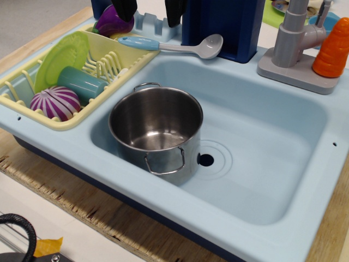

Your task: Put spoon in pot

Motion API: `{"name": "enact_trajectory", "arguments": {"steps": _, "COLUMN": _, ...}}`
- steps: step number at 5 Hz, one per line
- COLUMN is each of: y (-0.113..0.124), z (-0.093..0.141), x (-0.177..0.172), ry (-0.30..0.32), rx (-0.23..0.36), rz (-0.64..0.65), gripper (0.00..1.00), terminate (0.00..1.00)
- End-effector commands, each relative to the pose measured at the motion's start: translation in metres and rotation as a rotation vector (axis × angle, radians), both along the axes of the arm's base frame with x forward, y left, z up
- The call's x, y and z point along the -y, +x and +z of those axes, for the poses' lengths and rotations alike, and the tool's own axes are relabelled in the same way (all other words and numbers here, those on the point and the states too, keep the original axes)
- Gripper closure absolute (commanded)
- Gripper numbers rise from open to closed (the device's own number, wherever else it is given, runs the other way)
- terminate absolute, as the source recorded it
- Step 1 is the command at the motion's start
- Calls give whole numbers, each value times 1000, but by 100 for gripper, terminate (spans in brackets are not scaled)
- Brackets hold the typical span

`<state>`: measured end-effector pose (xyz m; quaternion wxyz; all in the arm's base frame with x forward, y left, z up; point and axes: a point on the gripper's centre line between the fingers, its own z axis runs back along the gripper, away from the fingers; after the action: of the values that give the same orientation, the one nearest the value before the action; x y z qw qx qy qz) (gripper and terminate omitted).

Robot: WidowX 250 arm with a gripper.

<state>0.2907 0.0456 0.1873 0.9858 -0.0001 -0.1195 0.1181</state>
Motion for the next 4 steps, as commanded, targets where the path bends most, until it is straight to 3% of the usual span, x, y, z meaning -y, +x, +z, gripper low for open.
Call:
{"name": "enact_trajectory", "arguments": {"steps": 1, "y": 0, "z": 0, "x": 0, "ry": 0, "rx": 0, "rz": 0, "gripper": 0, "terminate": 0}}
{"name": "enact_trajectory", "arguments": {"steps": 2, "y": 2, "z": 4, "x": -8, "ry": -14, "rx": 13, "rz": -197, "gripper": 0, "terminate": 0}}
{"name": "enact_trajectory", "arguments": {"steps": 4, "y": 19, "z": 3, "x": -20, "ry": 33, "rx": -22, "rz": -515, "gripper": 0, "terminate": 0}}
